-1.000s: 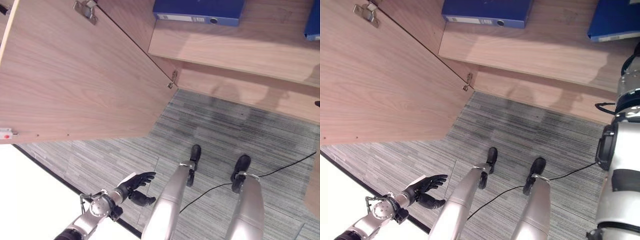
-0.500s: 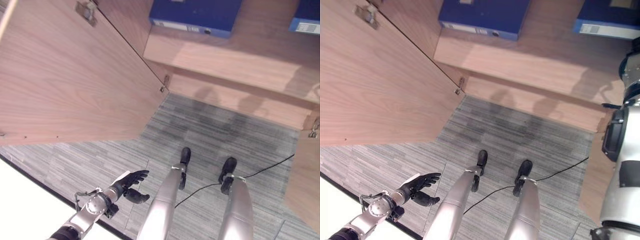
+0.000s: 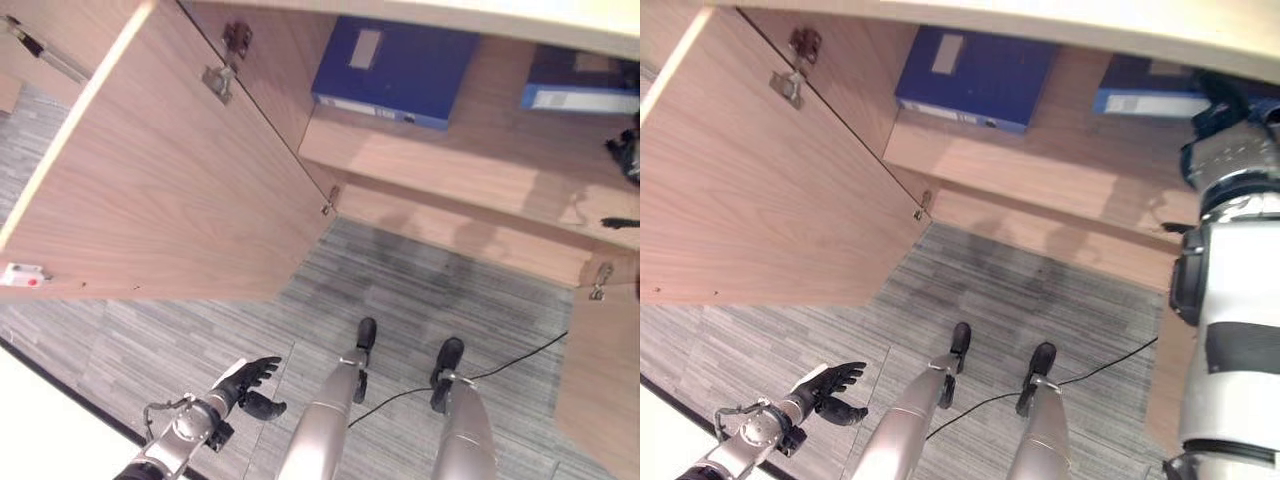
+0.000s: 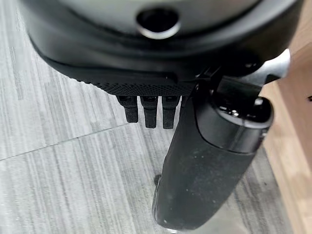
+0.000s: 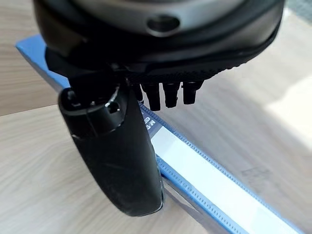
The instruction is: Put the empty folder in the office cabinet
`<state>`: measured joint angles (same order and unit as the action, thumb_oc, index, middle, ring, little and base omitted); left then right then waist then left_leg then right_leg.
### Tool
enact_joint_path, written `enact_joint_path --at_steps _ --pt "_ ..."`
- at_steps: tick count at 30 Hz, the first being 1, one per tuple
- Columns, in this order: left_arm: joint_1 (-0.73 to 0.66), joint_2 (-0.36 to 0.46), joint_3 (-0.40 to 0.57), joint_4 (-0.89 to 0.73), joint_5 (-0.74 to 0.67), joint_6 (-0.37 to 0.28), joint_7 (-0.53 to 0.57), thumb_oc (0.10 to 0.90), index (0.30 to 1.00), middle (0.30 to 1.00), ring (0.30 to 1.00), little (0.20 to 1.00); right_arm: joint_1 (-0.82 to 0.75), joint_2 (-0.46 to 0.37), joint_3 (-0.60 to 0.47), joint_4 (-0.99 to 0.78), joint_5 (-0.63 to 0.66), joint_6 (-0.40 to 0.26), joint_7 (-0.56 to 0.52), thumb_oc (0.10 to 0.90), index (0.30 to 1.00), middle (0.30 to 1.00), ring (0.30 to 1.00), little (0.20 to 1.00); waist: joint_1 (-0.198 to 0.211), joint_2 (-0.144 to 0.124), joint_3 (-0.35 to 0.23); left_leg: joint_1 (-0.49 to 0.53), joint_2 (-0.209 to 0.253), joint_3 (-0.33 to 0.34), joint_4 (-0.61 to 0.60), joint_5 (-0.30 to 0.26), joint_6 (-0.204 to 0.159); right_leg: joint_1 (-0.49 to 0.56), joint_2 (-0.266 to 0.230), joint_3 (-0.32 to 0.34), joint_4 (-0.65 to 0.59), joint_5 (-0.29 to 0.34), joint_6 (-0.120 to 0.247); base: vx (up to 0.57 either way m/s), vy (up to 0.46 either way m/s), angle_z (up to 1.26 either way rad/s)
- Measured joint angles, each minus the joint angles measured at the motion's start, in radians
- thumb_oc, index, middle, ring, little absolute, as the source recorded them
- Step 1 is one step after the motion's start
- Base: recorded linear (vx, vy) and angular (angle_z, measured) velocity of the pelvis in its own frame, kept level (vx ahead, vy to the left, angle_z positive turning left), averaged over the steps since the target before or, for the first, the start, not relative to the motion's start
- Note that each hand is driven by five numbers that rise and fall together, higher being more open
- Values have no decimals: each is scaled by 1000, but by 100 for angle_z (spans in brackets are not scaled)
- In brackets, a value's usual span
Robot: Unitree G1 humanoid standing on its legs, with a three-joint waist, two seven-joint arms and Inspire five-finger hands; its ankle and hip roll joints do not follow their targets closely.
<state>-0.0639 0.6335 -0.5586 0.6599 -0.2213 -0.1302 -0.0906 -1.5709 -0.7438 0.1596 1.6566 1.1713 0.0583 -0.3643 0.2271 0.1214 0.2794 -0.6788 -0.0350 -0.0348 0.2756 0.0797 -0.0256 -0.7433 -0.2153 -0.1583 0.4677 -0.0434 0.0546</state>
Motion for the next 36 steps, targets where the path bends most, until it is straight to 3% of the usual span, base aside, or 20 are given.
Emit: enact_joint_path --at_steps 10,18,27,36 --pt "1 -36 -6 39 -3 0 25 800 900 900 900 900 113 63 -96 0 12 -12 -22 800 900 900 900 900 5 2 -2 37 7 0 -60 35 3 33 12 -8 -54 28 -8 -5 -2 -1" --pt "2 -72 -25 57 -9 -1 42 800 900 900 900 900 217 71 -169 -2 72 -75 -23 800 900 900 900 900 23 9 -4 85 12 -8 -108 45 -10 71 15 -18 -70 24 -10 -8 -1 1" --pt "-2 -136 -28 118 -7 -1 46 800 900 900 900 900 274 81 -198 -10 129 -131 -13 800 900 900 900 900 23 37 -19 89 13 -10 -114 51 -8 71 16 -19 -67 23 -12 0 0 0" --pt "-3 -150 -23 140 -1 -3 44 800 900 900 900 900 470 198 -225 -252 208 -255 56 800 900 900 900 900 -2 37 -19 113 22 -11 -142 58 -14 92 28 -21 -93 28 -18 0 0 -1"
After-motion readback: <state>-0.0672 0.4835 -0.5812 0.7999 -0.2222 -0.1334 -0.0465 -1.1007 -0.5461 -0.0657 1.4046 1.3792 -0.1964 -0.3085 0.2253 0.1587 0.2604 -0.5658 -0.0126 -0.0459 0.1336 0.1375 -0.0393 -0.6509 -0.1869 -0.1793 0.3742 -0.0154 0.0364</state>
